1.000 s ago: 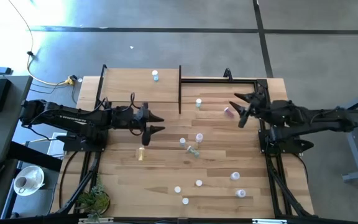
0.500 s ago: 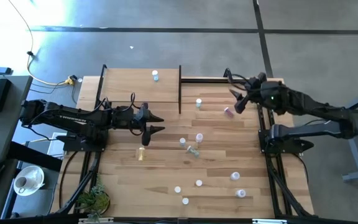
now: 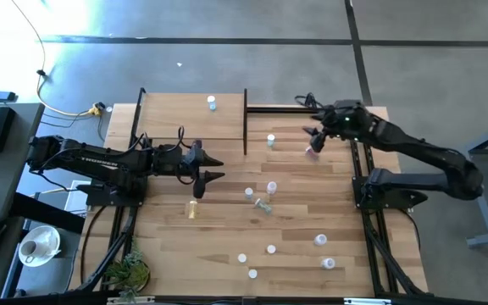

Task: Pick and place medicine bottles onto shelf by color
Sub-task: Put the top green pill bottle on the shelf

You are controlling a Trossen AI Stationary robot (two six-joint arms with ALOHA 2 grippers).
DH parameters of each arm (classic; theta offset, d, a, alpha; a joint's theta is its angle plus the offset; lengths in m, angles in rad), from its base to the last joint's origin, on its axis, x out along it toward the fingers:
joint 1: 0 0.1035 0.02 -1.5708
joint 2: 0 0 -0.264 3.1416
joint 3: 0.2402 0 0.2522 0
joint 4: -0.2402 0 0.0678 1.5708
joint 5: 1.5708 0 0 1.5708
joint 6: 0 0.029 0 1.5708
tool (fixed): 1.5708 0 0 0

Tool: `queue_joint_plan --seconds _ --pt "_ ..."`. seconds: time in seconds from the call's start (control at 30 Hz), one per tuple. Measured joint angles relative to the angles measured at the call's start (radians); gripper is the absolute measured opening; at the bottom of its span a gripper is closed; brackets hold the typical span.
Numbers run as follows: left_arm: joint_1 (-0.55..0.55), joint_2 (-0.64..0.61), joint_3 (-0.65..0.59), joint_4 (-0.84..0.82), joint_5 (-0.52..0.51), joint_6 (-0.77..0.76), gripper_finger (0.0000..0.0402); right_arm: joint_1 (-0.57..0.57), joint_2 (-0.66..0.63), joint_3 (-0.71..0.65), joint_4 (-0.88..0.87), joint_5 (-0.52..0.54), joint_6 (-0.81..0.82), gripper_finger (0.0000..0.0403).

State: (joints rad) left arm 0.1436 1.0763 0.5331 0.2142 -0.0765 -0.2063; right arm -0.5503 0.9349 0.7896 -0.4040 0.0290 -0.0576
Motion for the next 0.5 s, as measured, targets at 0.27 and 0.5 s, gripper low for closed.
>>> queue_joint_plan --seconds 0.27,0.5 --pt "0.000 0.000 0.000 0.000 0.000 0.000 0.0175 0.001 0.199 -0.054 0.168 -0.141 -0.112 0.0232" --pt "0.000 0.000 0.000 0.000 0.000 0.000 0.0175 0.001 0.371 -0.054 0.311 -0.158 -0.181 0.0232"
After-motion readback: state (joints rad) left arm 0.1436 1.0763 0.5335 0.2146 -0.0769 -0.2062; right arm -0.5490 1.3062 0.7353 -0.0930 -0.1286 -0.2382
